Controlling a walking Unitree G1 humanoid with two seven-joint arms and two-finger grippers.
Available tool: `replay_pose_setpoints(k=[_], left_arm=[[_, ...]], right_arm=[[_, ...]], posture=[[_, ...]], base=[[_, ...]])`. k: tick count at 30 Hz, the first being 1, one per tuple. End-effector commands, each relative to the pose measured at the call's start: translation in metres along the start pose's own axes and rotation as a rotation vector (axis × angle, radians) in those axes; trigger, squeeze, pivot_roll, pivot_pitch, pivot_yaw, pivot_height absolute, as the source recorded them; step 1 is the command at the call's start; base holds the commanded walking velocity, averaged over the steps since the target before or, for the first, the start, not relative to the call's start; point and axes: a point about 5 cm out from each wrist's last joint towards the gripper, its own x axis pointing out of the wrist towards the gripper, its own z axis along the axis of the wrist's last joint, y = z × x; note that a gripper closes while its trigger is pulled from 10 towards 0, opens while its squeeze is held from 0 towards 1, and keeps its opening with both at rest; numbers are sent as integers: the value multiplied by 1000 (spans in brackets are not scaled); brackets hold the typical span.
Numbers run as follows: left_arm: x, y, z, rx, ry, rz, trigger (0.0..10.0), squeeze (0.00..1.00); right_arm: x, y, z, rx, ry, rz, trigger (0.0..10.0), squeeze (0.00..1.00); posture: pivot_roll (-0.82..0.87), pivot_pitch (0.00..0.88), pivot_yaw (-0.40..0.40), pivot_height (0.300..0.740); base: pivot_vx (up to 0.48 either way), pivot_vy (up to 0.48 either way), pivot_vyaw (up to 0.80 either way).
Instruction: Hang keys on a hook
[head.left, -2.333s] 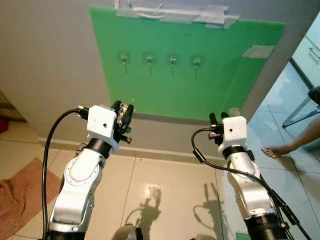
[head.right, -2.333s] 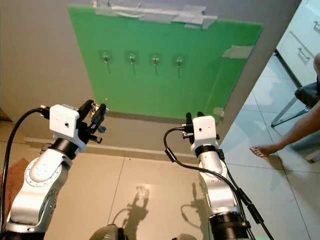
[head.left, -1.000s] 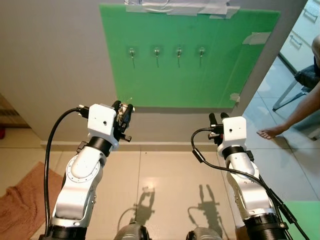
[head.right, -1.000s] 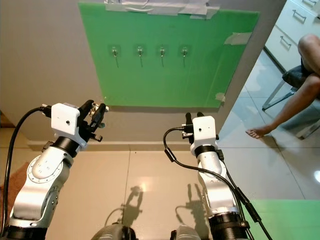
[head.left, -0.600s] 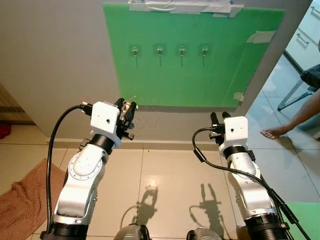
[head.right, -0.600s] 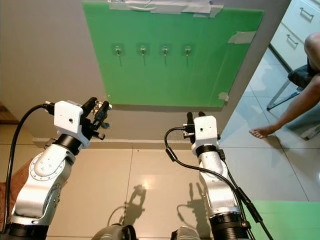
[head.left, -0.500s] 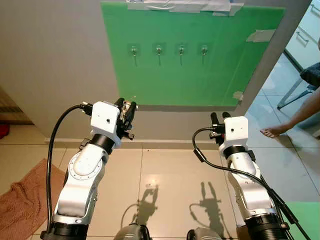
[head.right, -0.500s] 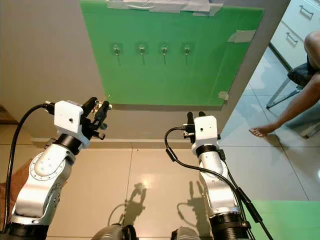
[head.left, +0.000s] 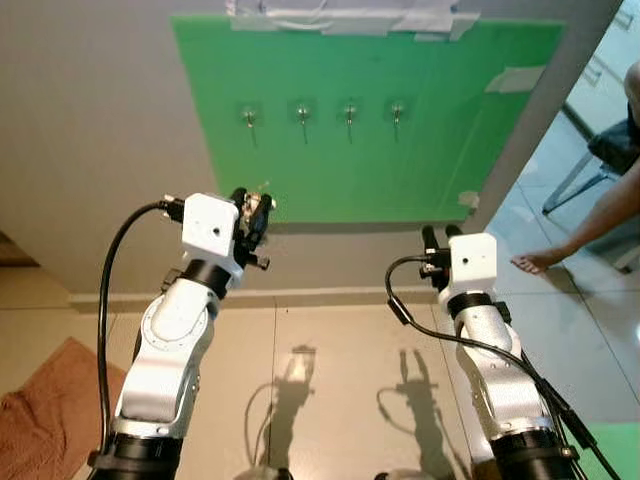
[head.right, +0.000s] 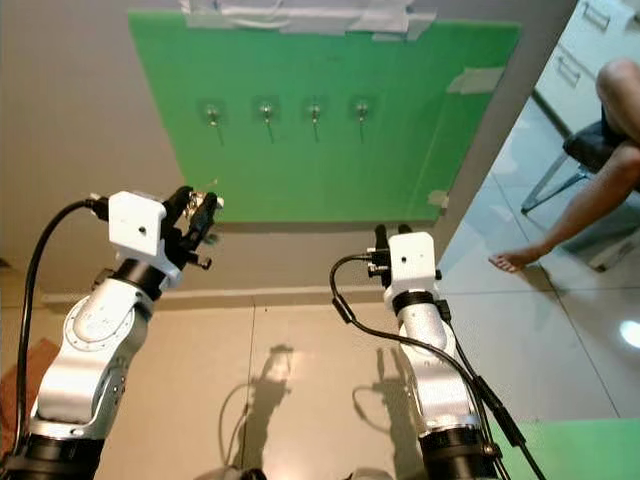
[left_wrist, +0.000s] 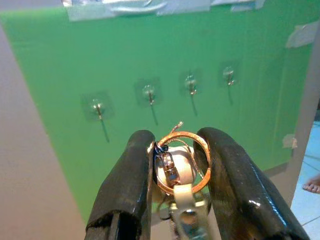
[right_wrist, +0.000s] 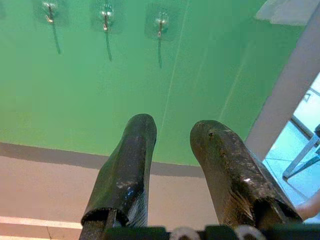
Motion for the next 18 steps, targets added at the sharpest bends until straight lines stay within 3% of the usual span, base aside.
replay_pose_setpoints(k=[1, 18], left_arm=[[0, 1, 1, 12, 0, -1, 0, 0], [0, 2, 1, 4, 0, -2, 0, 0]], right_arm=[[-1, 1, -2, 10, 7, -2, 10000, 0], [-1, 3, -2, 16, 4, 11, 10000, 0]], posture=[[-96, 66, 35, 740], [-92, 73, 35, 740]], base=[[454, 0, 0], [449, 0, 0]])
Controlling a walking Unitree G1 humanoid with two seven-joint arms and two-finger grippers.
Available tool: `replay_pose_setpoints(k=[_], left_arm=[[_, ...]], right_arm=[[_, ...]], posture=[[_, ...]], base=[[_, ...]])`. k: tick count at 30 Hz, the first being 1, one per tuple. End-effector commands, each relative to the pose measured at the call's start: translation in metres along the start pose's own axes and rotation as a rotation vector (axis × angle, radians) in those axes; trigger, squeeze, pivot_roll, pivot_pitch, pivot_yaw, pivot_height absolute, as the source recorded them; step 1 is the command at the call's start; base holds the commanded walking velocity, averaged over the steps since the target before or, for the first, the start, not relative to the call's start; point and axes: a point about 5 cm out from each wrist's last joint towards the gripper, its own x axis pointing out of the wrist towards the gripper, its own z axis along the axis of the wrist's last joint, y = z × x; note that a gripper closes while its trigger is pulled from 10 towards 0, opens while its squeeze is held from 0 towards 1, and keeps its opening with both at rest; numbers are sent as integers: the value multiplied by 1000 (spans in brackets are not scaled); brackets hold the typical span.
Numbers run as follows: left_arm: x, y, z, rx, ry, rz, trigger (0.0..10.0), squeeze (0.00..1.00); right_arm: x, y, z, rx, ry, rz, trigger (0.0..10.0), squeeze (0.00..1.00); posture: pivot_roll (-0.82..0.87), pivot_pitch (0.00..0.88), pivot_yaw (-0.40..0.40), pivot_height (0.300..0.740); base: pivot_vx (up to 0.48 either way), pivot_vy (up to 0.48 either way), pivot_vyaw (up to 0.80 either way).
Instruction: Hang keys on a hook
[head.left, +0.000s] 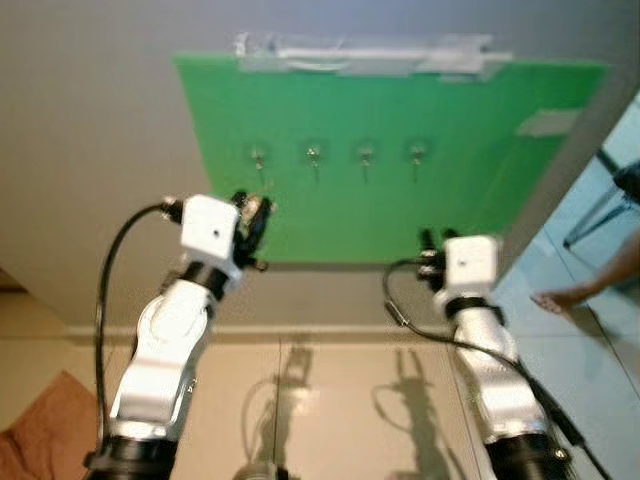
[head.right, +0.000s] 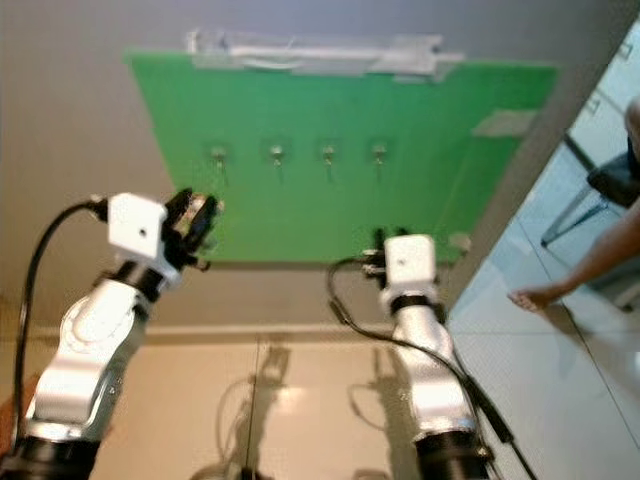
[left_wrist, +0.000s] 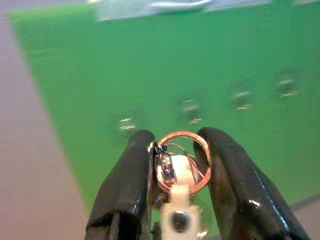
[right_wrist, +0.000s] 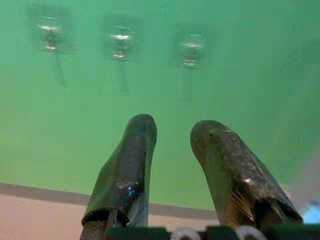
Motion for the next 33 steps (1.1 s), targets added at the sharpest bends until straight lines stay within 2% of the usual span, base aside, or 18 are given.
replay_pose_setpoints(k=[1, 7, 10, 29, 33], left_arm=[[2, -4, 4, -4, -19, -15, 0, 0], [3, -4, 5, -10, -21, -15, 0, 0], [2, -4, 5, -8, -25, -18, 0, 0], [1, -2, 5, -2, -19, -25, 0, 0], [2, 0, 3, 21, -9, -14, 0, 0]], right_arm=[[-1, -11, 1, -6, -8, -19, 10000, 0], [0, -10, 3, 7, -23, -8, 10000, 0], [-1, -9, 2, 4, -11, -6, 10000, 0], [-3, -9, -1, 3, 4, -13, 10000, 0], [-3, -8, -2, 3, 5, -11, 10000, 0]], posture=[[-92, 73, 35, 740], [-92, 73, 34, 740], [-93, 75, 35, 740], [-90, 72, 42, 641], [-88, 68, 42, 621]], base=[[450, 0, 0], [380, 0, 0], [0, 0, 0], [0, 0, 0], [0, 0, 0]])
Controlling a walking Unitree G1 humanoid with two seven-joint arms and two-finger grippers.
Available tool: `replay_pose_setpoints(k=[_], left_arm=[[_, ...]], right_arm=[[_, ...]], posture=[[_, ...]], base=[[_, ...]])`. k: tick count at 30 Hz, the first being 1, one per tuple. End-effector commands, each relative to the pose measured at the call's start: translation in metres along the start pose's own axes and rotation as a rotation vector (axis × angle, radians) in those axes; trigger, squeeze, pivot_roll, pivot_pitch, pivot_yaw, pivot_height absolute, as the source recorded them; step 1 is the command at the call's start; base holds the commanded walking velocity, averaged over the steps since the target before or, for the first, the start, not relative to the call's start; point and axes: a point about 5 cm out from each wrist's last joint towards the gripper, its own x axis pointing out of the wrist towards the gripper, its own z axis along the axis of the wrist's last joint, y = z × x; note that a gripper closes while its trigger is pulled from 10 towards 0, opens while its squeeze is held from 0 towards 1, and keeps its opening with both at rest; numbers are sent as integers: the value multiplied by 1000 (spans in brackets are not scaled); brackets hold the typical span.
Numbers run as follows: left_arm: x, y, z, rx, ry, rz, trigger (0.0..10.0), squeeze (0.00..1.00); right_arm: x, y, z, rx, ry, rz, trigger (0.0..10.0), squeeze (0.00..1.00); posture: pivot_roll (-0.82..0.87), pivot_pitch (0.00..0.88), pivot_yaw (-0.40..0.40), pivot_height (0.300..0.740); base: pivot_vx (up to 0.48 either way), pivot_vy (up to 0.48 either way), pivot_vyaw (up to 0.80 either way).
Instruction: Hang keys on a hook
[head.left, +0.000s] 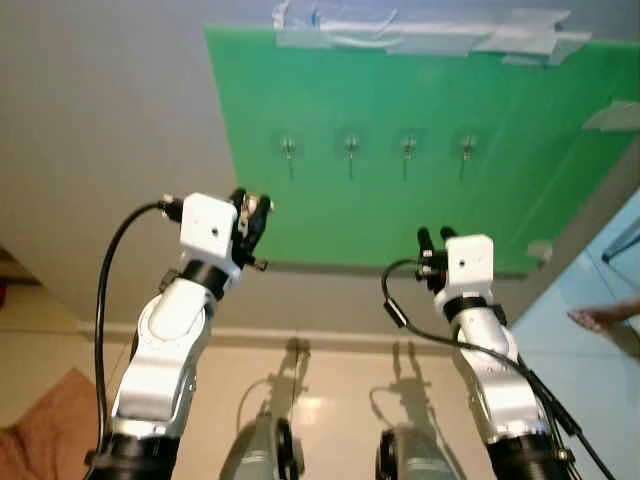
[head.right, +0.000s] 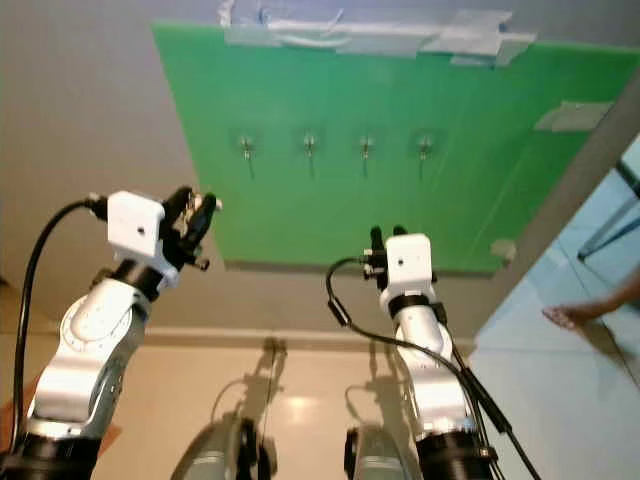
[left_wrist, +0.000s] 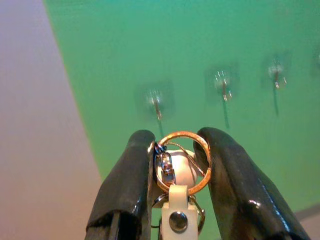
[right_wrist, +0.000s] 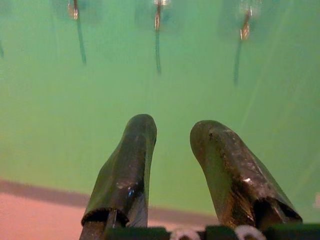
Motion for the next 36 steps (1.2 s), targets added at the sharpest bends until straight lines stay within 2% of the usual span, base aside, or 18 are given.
replay_pose_setpoints(k=[1, 7, 11, 15, 23, 36], left_arm=[[1, 2, 0, 16, 3, 4, 0, 0], [1, 0, 0, 43, 1, -3, 0, 0], [2, -1, 0, 17, 1, -4, 0, 0], [3, 0, 2, 41, -5, 5, 0, 0], [4, -1, 3, 59, -16, -6, 0, 0], [6, -12, 10, 113, -60, -82, 0, 0]], right_arm=[[-2, 0, -3, 4, 13, 1, 10000, 0], [-2, 0, -3, 4, 14, 0, 10000, 0], [-3, 0, -4, 22, 19, -10, 10000, 0], [-4, 0, -4, 19, 17, -13, 10000, 0], [-5, -1, -4, 14, 18, -18, 10000, 0], [-6, 0, -6, 8, 26, -25, 10000, 0]], posture=[[-88, 68, 42, 616], [-87, 66, 42, 586], [-91, 74, 41, 567], [-93, 77, 42, 567], [-96, 84, 43, 567], [-99, 88, 46, 567]], base=[[0, 0, 0], [0, 0, 0], [0, 0, 0], [401, 261, 0], [459, 0, 0], [462, -40, 0]])
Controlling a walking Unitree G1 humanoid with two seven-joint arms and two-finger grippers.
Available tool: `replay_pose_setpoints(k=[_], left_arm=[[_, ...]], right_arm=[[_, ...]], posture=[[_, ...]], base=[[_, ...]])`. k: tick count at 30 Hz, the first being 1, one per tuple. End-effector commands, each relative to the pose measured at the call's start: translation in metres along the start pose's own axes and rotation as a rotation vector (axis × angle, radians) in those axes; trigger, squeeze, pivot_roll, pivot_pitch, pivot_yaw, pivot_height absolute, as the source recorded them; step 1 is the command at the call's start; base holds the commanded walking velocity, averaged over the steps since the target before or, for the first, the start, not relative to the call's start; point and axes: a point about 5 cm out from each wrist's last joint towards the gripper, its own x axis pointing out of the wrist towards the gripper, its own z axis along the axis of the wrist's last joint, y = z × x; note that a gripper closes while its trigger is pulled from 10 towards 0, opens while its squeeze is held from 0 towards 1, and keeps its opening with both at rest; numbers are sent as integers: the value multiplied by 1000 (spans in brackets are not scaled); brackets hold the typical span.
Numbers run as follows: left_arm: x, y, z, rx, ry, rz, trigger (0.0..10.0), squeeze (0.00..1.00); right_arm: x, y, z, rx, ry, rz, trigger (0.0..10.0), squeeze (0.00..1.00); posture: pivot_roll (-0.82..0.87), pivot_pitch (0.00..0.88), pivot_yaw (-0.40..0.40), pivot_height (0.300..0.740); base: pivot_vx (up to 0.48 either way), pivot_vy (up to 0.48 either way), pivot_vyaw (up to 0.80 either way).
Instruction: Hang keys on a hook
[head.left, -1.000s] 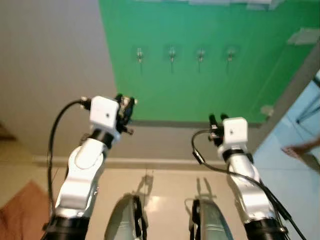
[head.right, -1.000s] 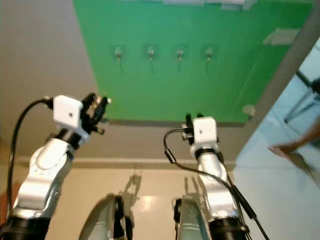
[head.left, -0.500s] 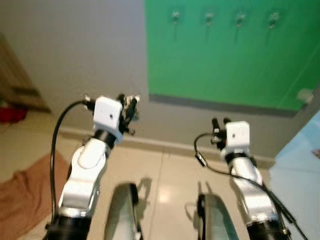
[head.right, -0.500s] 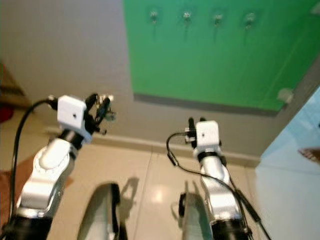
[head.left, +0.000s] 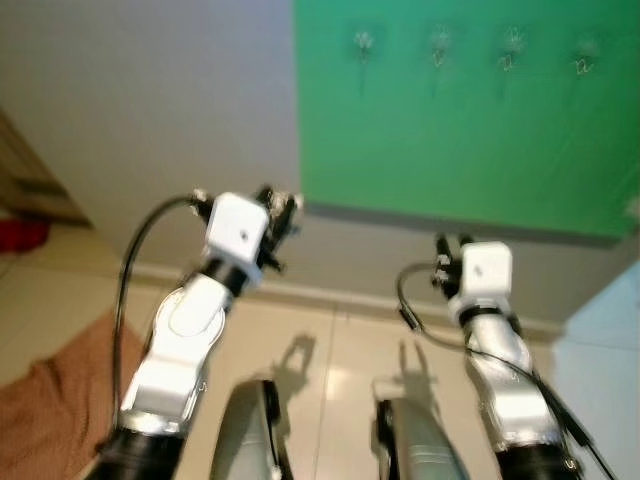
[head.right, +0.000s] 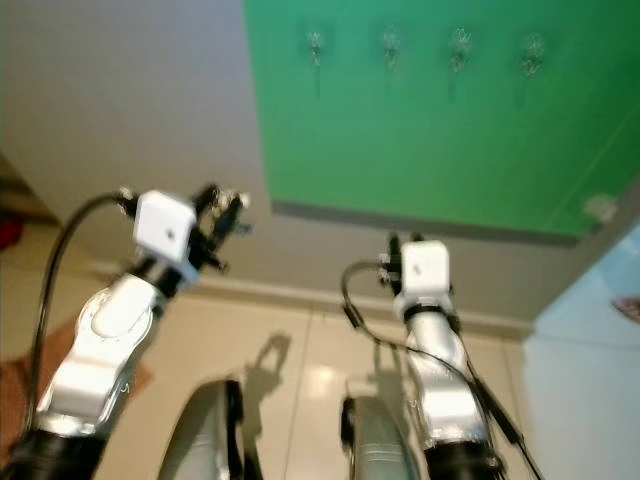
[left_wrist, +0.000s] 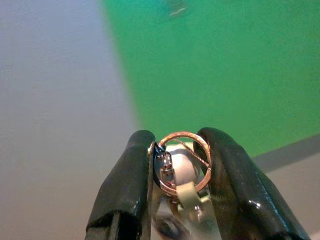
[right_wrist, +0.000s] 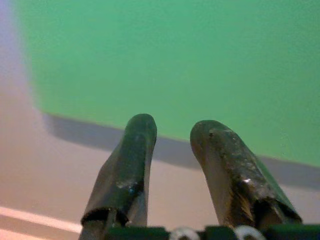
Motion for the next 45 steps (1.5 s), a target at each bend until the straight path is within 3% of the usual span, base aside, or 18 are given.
replay_pose_setpoints(k=[1, 25, 29, 33, 34, 45], left_arm=[[3, -7, 6, 0, -33, -23, 0, 0], [6, -3, 12, -18, -67, -28, 0, 0], [17, 12, 14, 3, -63, 28, 0, 0], [23, 17, 18, 2, -70, 38, 0, 0], [30, 22, 22, 9, -78, 40, 0, 0], [58, 22, 47, 39, -162, -4, 0, 0]], right_arm=[[-4, -9, -6, -20, 27, -17, 10000, 0], [-3, -7, -5, -22, 22, -13, 10000, 0], [-3, -8, -6, -25, 21, -14, 10000, 0], [-3, -8, -6, -25, 22, -14, 10000, 0], [-3, -8, -6, -25, 22, -15, 10000, 0], [-4, -8, -7, -23, 20, -28, 10000, 0]], posture=[[-99, 88, 46, 567], [-93, 78, 49, 536], [-92, 71, 49, 536], [-90, 66, 48, 536], [-92, 64, 52, 536], [-106, 62, 60, 536]], base=[[371, -300, 0], [31, -25, -110], [0, 0, 0], [0, 0, 0], [0, 0, 0], [0, 0, 0]])
